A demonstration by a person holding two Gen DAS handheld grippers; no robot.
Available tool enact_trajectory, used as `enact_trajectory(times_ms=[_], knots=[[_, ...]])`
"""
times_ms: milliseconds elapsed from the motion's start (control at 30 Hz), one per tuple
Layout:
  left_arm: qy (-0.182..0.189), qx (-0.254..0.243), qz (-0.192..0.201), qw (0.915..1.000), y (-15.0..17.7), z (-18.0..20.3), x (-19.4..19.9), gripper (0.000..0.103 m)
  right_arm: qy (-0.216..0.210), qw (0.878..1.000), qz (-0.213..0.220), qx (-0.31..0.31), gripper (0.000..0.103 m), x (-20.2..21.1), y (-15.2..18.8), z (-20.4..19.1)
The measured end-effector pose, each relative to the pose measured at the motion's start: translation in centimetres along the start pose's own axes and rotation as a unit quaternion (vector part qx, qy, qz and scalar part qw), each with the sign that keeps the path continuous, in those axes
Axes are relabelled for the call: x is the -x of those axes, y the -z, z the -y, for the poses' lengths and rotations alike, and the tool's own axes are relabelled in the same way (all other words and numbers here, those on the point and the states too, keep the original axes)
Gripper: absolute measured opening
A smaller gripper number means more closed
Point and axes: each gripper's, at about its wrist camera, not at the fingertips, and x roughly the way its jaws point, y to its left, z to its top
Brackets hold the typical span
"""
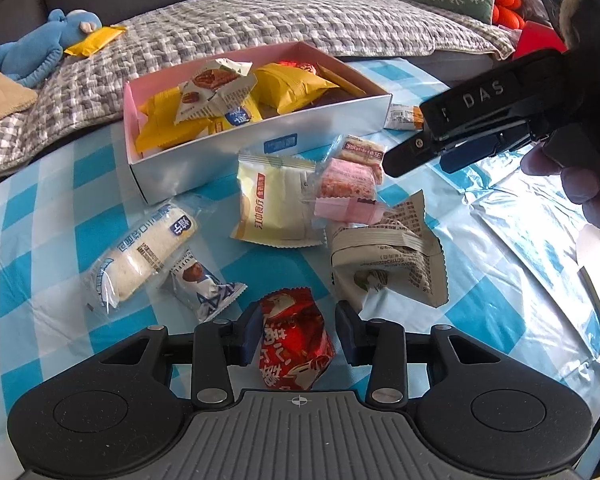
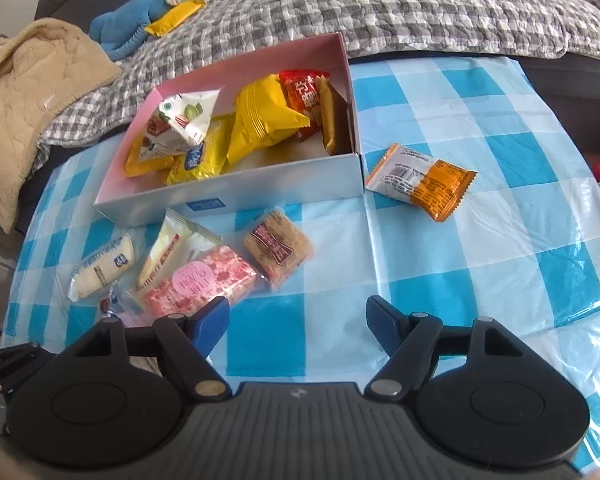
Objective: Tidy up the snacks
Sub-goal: 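Grasp the pink rice-crisp bar with the right tool while the left tool holds the candy packet, then carry the candy packet and pink bar into the pink box and open both tools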
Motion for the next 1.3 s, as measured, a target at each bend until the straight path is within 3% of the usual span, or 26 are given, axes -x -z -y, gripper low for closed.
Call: enact_trajectory(times_ms=[200, 467, 533, 600, 700, 833, 1033, 1133, 1233, 1300], knots=[[-0.01, 0.009, -0.025, 0.9996, 0.0, -0.2, -1.1, 0.042, -0.066, 0.996, -0.002, -0.057, 0.077, -0.9, -0.7, -0.7], [-0.009, 0.02, -0.027, 0.9994, 0.1, -0.4, -1.2, 0.042, -0.071, 0.996, -0.01, -0.053, 0.078, -2.8, -0.6, -2.7], [-0.01, 0.021, -0.029, 0.9993, 0.1, -0.5, -1.1, 0.043, -0.061, 0.997, -0.017, -0.042, 0.072, -3.0, -0.4, -3.0], [-0.01, 0.024, -0.031, 0.9992, 0.1, -0.7, -1.1, 0.043, -0.066, 0.997, -0.025, -0.039, 0.058, -2.9, -0.2, -2.7], [-0.01, 0.029, -0.035, 0.9989, 0.2, -0.9, -1.0, 0.042, -0.071, 0.996, -0.033, -0.04, 0.046, -2.3, 0.0, -1.9], [-0.007, 0.034, -0.045, 0.9984, 0.2, -0.9, -0.8, 0.037, -0.058, 0.997, -0.044, -0.03, 0.04, -1.7, 0.6, -1.0], [-0.013, 0.041, -0.054, 0.9976, 0.2, -0.9, -0.7, 0.039, 0.011, 0.999, -0.041, 0.0, 0.034, -1.3, 0.8, 0.1], [-0.019, 0.05, -0.055, 0.997, 0.2, -1.1, -0.8, 0.045, 0.019, 0.999, -0.037, 0.009, 0.037, -1.2, 0.9, 0.1], [-0.03, 0.056, -0.054, 0.9965, 0.3, -1.3, -1.0, 0.055, 0.024, 0.999, -0.03, 0.029, 0.046, -1.4, 1.0, -0.3], [-0.028, 0.066, -0.056, 0.9959, 0.3, -1.6, -1.0, 0.056, 0.035, 0.998, -0.03, 0.049, 0.049, -1.8, 1.2, -0.9]])
